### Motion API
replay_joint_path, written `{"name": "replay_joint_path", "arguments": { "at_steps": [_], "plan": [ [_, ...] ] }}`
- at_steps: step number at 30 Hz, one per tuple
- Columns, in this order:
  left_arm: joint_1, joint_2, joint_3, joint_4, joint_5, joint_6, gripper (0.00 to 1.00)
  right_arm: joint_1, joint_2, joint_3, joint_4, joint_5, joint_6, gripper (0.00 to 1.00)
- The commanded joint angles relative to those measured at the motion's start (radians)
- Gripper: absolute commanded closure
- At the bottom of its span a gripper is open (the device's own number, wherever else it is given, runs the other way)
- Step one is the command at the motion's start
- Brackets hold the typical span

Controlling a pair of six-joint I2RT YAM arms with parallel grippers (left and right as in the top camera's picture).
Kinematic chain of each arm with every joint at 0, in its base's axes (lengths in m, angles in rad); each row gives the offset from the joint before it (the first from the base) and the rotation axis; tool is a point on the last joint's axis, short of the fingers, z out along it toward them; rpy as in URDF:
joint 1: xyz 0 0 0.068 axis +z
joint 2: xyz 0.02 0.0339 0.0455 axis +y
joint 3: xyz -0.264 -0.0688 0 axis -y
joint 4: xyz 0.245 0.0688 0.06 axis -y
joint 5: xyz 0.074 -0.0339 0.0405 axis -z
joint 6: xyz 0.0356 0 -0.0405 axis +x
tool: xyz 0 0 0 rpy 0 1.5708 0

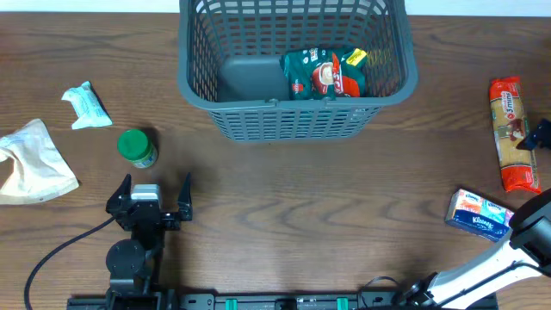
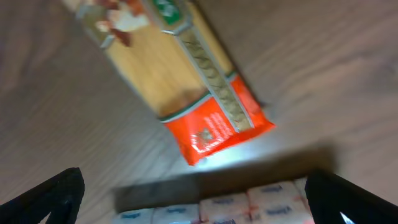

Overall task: Pack container
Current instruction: 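Withdraw the right gripper toward the San Remo pasta packet, then lower the right gripper and grasp the San Remo pasta packet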

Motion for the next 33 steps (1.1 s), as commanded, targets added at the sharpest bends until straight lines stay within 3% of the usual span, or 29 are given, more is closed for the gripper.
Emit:
{"name": "replay_joint_path", "arguments": {
  "at_steps": [1,7,17,33],
  "plan": [
    [0.003,-0.007,-0.031,-0.014,-0.008,0.01,0.01,0.011,-0.001,-0.004,0.018,-0.118,-0.118,0.01],
    [0.003,-0.007,-0.031,-0.014,-0.008,0.01,0.01,0.06,-0.001,-0.004,0.059,-0.163,-0.274,0.01],
    [0.003,-0.007,-0.031,-0.014,-0.008,0.01,0.01,0.108,0.002,-0.004,0.146,0.013,-0.318,0.01],
    [0.003,-0.007,-0.031,-0.014,-0.008,0.01,0.01,0.109,0.182,-0.004,0.179,-0.02,-0.333,0.01]
  ]
}}
